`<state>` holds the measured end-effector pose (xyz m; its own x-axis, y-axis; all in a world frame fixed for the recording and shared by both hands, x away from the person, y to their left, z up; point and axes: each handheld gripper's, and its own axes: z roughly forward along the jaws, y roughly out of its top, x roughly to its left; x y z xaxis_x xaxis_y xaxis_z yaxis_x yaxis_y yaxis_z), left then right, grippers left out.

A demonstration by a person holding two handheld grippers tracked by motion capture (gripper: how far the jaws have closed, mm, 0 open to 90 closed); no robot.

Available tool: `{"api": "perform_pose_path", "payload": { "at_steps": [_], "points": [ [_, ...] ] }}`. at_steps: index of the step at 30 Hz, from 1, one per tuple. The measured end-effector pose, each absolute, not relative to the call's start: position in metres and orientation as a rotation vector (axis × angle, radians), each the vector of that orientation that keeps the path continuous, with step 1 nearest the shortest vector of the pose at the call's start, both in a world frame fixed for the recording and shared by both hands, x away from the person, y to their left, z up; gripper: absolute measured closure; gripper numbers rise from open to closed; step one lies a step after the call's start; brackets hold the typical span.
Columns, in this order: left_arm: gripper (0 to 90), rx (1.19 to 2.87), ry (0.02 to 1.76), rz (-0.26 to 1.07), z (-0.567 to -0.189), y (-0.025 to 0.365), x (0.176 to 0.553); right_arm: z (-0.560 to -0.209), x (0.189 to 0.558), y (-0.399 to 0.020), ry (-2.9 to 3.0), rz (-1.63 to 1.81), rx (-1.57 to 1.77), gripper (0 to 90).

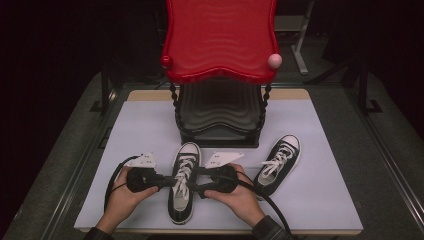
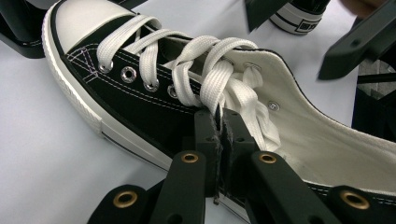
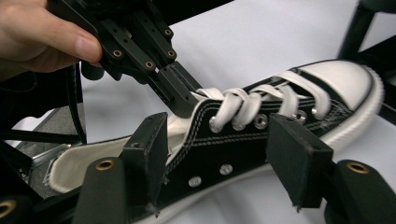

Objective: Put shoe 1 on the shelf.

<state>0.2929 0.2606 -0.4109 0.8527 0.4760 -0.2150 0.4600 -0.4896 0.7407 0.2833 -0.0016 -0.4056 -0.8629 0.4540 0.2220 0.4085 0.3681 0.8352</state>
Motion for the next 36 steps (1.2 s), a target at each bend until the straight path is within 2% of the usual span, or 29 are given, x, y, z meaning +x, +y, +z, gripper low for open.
{"api": "perform_pose_path", "payload": {
  "at_steps": [4, 7, 11, 15, 20, 36],
  "points": [
    [86.8, 2.161, 0.68, 0.024, -0.41, 0.26, 0.293, -0.411, 0.287, 0.008, 2.578, 1.544, 0.803, 41.0],
    [87.0, 2.155, 0.68, 0.021, -0.41, 0.26, 0.293, -0.414, 0.29, 0.009, 2.575, 1.536, 0.812, 52.4],
    [87.2, 2.146, 0.682, 0.011, -0.41, 0.263, 0.294, -0.415, 0.292, 0.008, 2.625, 1.516, 0.798, 73.5],
    [87.3, 2.14, 0.683, 0.011, -0.409, 0.264, 0.294, -0.422, 0.295, 0.004, 2.654, 1.504, 0.813, 82.6],
    [87.8, 2.134, 0.676, 0.02, -0.402, 0.266, 0.293, -0.42, 0.295, -0.001, 2.658, 1.53, 0.839, 85.8],
    [87.9, 2.084, 0.545, -0.015, -0.374, 0.245, 0.275, -0.389, 0.27, -0.034, 2.623, 1.559, 0.766, 86.3]
  ]
}}
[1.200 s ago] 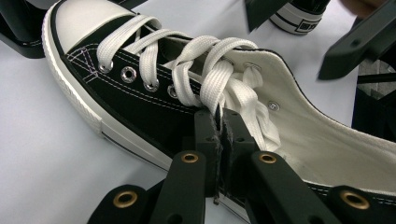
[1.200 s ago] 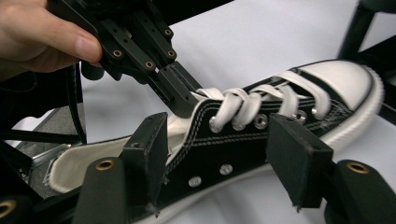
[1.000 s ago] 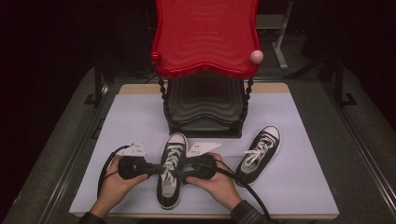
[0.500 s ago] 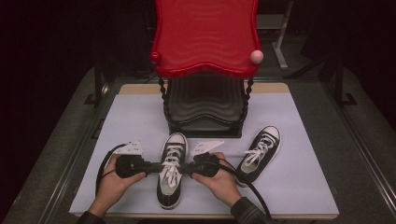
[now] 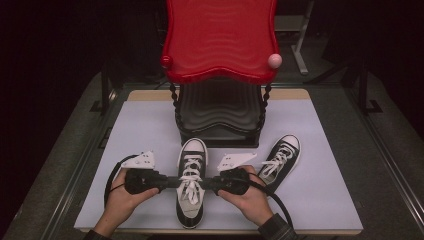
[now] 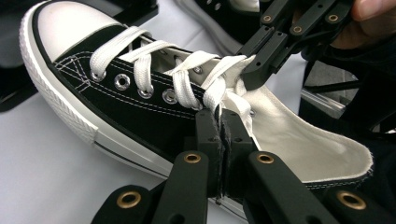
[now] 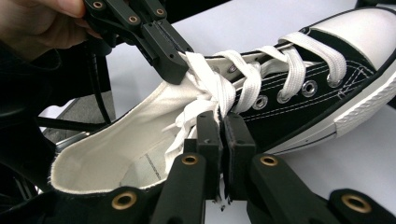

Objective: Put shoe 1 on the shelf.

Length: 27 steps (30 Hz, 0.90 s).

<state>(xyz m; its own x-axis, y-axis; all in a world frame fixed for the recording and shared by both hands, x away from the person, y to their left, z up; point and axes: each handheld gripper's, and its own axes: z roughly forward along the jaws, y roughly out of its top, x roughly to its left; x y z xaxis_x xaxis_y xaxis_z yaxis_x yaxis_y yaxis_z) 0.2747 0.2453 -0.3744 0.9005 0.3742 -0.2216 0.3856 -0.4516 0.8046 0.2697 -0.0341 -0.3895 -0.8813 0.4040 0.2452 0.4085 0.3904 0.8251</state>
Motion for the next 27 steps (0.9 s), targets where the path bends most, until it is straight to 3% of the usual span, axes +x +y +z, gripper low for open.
{"api": "perform_pose_path", "payload": {
  "at_steps": [14, 27],
  "points": [
    [87.9, 2.058, 0.447, 0.091, -0.331, 0.223, 0.289, -0.347, 0.274, -0.06, -2.684, -1.644, -0.741, 86.3],
    [88.0, 2.023, 0.485, 0.313, -0.294, 0.205, 0.353, -0.307, 0.338, -0.067, -2.773, -1.767, -0.833, 86.4]
  ]
}}
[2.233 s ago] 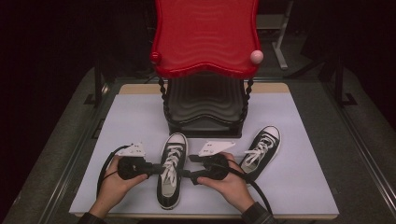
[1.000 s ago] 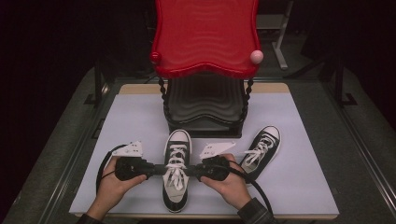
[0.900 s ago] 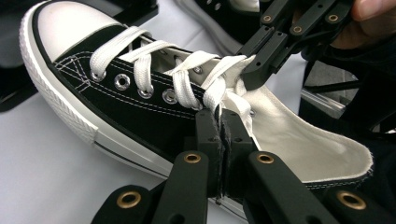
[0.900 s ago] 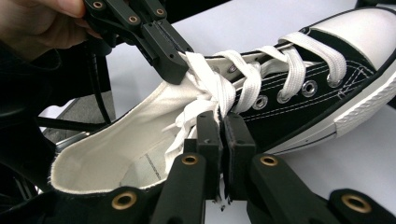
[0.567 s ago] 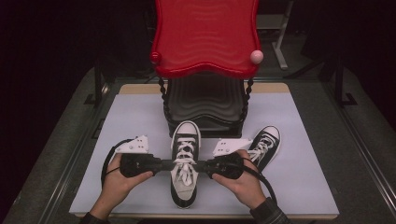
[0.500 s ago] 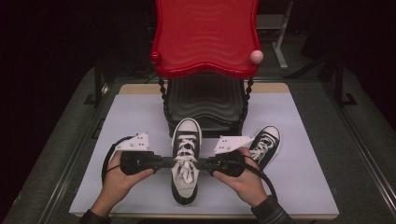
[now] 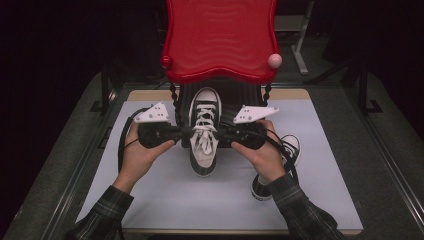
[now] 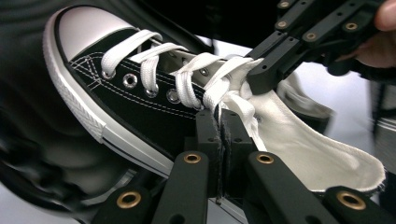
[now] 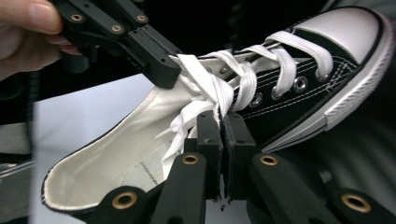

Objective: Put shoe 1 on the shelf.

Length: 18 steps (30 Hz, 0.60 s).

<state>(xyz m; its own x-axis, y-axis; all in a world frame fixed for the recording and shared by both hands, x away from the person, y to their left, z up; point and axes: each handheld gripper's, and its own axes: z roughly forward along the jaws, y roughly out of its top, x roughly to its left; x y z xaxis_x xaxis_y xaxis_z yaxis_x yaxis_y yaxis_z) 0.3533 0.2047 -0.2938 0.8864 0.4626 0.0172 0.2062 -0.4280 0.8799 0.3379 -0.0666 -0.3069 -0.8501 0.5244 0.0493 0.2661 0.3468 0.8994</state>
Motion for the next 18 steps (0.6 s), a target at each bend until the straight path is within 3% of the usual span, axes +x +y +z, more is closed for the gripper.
{"api": "perform_pose_path", "payload": {
  "at_steps": [9, 18],
  "points": [
    [88.0, 1.961, 0.588, 0.436, -0.297, 0.197, 0.392, -0.303, 0.387, -0.058, 2.266, 1.417, 0.737, 86.5],
    [87.7, 1.92, 0.662, 0.485, -0.308, 0.189, 0.404, -0.312, 0.402, -0.053, 2.199, 1.381, 0.791, 86.4]
  ]
}}
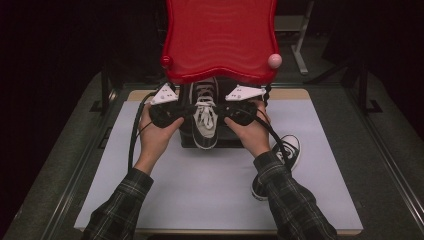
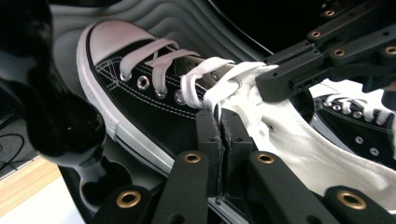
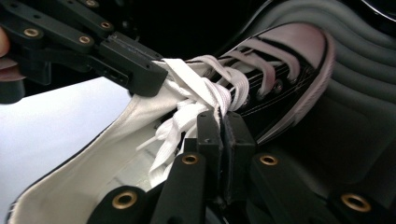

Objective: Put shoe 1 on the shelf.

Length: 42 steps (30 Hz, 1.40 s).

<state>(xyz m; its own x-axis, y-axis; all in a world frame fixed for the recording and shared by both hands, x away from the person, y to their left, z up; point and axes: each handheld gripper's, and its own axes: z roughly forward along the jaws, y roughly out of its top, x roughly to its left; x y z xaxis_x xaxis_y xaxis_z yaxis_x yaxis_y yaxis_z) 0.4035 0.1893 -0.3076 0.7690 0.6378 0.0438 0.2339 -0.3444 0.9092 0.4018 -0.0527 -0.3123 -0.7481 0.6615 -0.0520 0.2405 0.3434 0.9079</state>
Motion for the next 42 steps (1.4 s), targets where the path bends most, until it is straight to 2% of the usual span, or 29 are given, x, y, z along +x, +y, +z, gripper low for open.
{"api": "perform_pose_path", "payload": {
  "at_steps": [3, 4, 7, 17, 23, 29, 35, 42],
  "points": [
    [87.3, 1.912, 0.673, 0.49, -0.309, 0.189, 0.403, -0.314, 0.402, -0.05, 2.187, 1.385, 0.804, 84.7],
    [86.2, 1.901, 0.673, 0.506, -0.309, 0.189, 0.401, -0.314, 0.401, -0.049, 2.183, 1.383, 0.8, 81.0],
    [75.3, 1.888, 0.673, 0.523, -0.307, 0.19, 0.395, -0.312, 0.396, -0.051, 2.161, 1.404, 0.818, 66.9],
    [50.9, 1.899, 0.649, 0.454, -0.303, 0.214, 0.356, -0.307, 0.366, -0.071, 2.193, 1.483, 0.817, 49.5],
    [41.8, 1.963, 0.66, 0.433, -0.325, 0.22, 0.341, -0.324, 0.351, -0.08, 2.239, 1.462, 0.82, 45.2],
    [36.8, 2.015, 0.665, 0.391, -0.351, 0.214, 0.341, -0.347, 0.346, -0.08, 2.314, 1.411, 0.823, 41.2],
    [33.8, 2.095, 0.635, 0.395, -0.366, 0.199, 0.345, -0.376, 0.347, -0.068, 2.412, 1.325, 0.818, 38.0],
    [33.9, 2.121, 0.617, 0.404, -0.37, 0.188, 0.35, -0.381, 0.351, -0.053, 2.42, 1.329, 0.79, 40.1]
  ]
}}
